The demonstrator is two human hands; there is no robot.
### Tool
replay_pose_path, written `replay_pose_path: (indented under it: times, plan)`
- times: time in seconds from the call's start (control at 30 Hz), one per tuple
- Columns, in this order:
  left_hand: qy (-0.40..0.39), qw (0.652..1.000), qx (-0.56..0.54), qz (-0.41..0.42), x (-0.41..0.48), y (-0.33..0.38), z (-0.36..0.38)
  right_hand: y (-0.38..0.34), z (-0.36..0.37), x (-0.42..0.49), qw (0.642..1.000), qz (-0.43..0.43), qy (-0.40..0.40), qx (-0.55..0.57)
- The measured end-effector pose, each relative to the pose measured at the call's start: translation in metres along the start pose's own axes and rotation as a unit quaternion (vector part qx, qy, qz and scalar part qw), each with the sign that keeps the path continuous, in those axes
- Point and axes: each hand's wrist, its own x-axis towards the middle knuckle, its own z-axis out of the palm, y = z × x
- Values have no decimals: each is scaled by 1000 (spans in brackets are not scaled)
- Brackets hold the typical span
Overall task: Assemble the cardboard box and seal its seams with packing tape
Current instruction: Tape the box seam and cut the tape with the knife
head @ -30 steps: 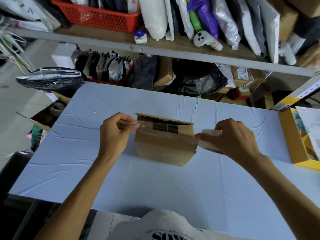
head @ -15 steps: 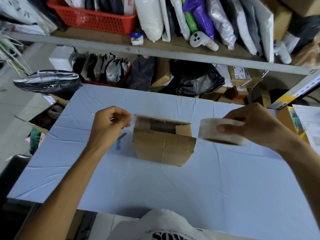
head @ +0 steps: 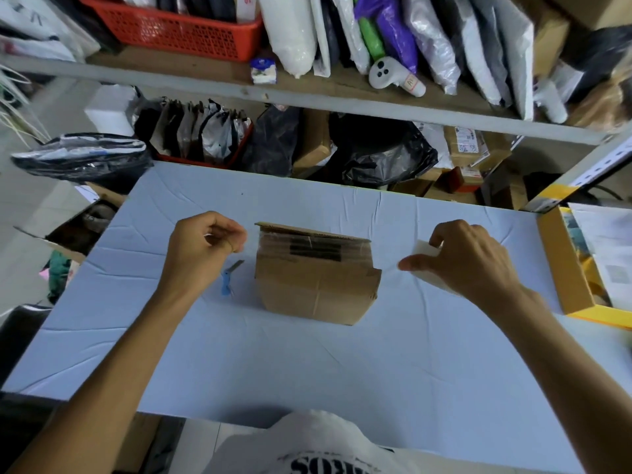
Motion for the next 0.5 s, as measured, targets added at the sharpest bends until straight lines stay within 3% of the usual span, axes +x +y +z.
replay_pose_path:
  times: [0.27, 0.5]
  plan:
    - [12, 1000, 0, -26, -4, -14, 12, -1, 2, -2, 994, -18, -54, 92]
    - [43, 999, -3, -10, -7, -16, 21, -4, 9, -1, 994, -59, -54, 71]
